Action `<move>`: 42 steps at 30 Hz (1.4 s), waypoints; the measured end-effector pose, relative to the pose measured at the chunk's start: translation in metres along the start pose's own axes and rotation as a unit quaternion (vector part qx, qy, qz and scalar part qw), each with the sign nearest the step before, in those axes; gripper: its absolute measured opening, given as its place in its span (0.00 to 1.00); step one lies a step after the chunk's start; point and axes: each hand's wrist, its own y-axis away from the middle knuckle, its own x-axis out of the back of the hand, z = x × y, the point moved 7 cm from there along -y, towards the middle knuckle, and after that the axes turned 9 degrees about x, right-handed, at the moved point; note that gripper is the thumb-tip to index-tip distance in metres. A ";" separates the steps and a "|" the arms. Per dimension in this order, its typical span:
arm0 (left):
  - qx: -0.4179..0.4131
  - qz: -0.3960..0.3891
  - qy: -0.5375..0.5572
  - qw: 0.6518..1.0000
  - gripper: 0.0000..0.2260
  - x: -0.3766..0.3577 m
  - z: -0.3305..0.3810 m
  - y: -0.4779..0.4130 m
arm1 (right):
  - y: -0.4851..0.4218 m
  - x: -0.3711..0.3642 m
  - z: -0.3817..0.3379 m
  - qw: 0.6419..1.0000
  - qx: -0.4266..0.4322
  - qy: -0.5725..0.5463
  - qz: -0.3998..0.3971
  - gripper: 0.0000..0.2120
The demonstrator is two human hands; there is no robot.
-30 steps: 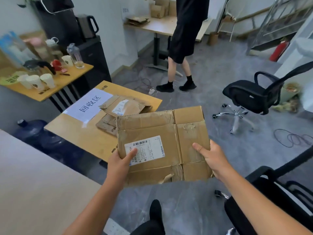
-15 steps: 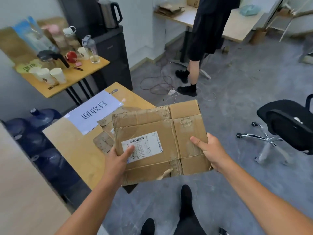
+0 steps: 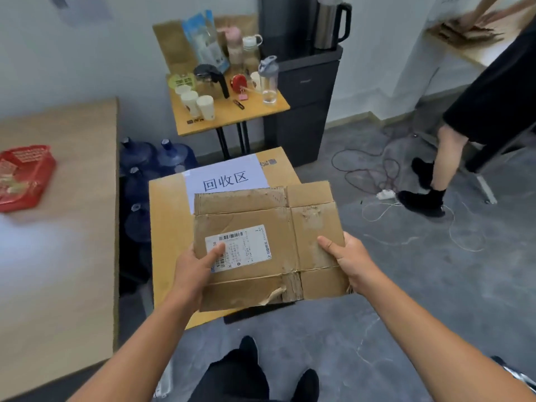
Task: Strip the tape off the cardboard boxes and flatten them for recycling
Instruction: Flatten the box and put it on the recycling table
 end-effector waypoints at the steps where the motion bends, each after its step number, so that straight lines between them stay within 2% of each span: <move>1: 0.004 0.013 0.000 1.000 0.14 0.002 -0.001 -0.009 | -0.016 -0.006 0.001 1.000 -0.003 0.009 -0.015 0.13; 4: 0.031 0.041 0.006 0.999 0.15 0.006 -0.008 -0.039 | -0.063 -0.024 0.006 0.998 -0.012 0.035 -0.056 0.13; 7: 0.067 0.062 -0.012 0.996 0.15 0.009 -0.026 -0.066 | -0.093 -0.036 0.027 0.994 -0.026 0.082 -0.064 0.13; 9: 0.091 0.077 -0.030 0.992 0.19 0.012 -0.044 -0.078 | -0.102 -0.043 0.048 0.991 -0.043 0.109 -0.071 0.12; 12: 0.099 0.116 -0.082 0.985 0.23 0.019 -0.063 -0.091 | -0.111 -0.051 0.074 0.979 -0.067 0.175 -0.082 0.15; 18: 0.103 0.140 -0.199 0.964 0.31 0.021 -0.080 -0.115 | -0.126 -0.066 0.095 0.947 -0.069 0.304 -0.079 0.21; 20: 0.099 0.166 -0.263 0.945 0.33 0.016 -0.085 -0.113 | -0.129 -0.069 0.095 0.926 -0.043 0.365 -0.082 0.27; 23: 0.087 0.230 -0.350 0.904 0.37 0.009 -0.083 -0.108 | -0.134 -0.069 0.093 0.873 0.005 0.476 -0.104 0.39; 26: 0.098 0.229 -0.340 0.907 0.37 0.006 -0.082 -0.109 | -0.141 -0.071 0.094 0.838 0.040 0.521 -0.160 0.38; 32: 0.103 0.209 -0.271 0.934 0.38 0.012 -0.069 -0.104 | -0.157 -0.077 0.063 0.837 0.062 0.513 -0.182 0.37; 36: 0.086 0.242 -0.260 0.931 0.37 0.017 -0.057 -0.083 | -0.146 -0.100 0.022 0.786 0.189 0.553 -0.202 0.35; 38: 0.073 0.262 -0.251 0.929 0.35 0.023 -0.046 -0.073 | -0.137 -0.128 0.004 0.771 0.240 0.535 -0.251 0.32; 42: -0.004 0.300 -0.271 0.915 0.27 0.047 -0.025 -0.044 | -0.105 -0.202 -0.018 0.711 0.324 0.521 -0.343 0.31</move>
